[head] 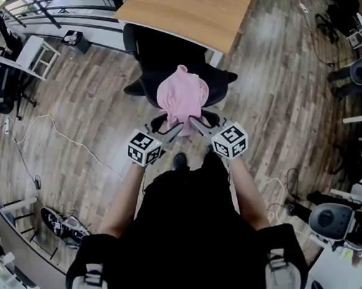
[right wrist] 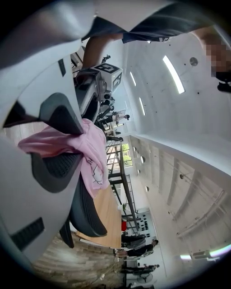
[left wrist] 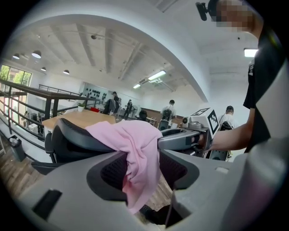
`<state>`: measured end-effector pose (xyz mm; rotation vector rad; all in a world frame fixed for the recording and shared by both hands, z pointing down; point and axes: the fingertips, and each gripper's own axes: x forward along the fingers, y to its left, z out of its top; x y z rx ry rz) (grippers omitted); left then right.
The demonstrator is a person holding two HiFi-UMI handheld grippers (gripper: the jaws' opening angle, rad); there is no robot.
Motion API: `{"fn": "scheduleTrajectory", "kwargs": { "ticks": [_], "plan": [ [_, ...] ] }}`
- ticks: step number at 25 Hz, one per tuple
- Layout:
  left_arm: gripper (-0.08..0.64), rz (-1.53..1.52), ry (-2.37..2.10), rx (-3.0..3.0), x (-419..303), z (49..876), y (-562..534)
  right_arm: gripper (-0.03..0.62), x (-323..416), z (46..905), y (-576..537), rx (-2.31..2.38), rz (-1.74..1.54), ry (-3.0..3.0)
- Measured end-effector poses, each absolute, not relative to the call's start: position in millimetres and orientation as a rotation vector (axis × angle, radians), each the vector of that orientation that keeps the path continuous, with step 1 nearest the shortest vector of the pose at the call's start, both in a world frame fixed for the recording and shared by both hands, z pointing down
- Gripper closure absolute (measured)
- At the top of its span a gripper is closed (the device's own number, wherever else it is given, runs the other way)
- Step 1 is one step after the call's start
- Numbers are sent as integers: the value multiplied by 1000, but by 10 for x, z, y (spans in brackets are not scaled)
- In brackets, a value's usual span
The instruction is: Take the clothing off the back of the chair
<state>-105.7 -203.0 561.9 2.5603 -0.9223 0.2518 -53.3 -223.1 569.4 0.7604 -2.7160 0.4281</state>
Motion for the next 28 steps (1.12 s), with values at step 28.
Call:
{"fn": "scheduleTrajectory", "kwargs": {
  "ticks": [28],
  "plan": [
    [453,266,-874,2586,-1006,5588,-2050,526,-712,5631,-2166,761,433,-2717]
  ]
}}
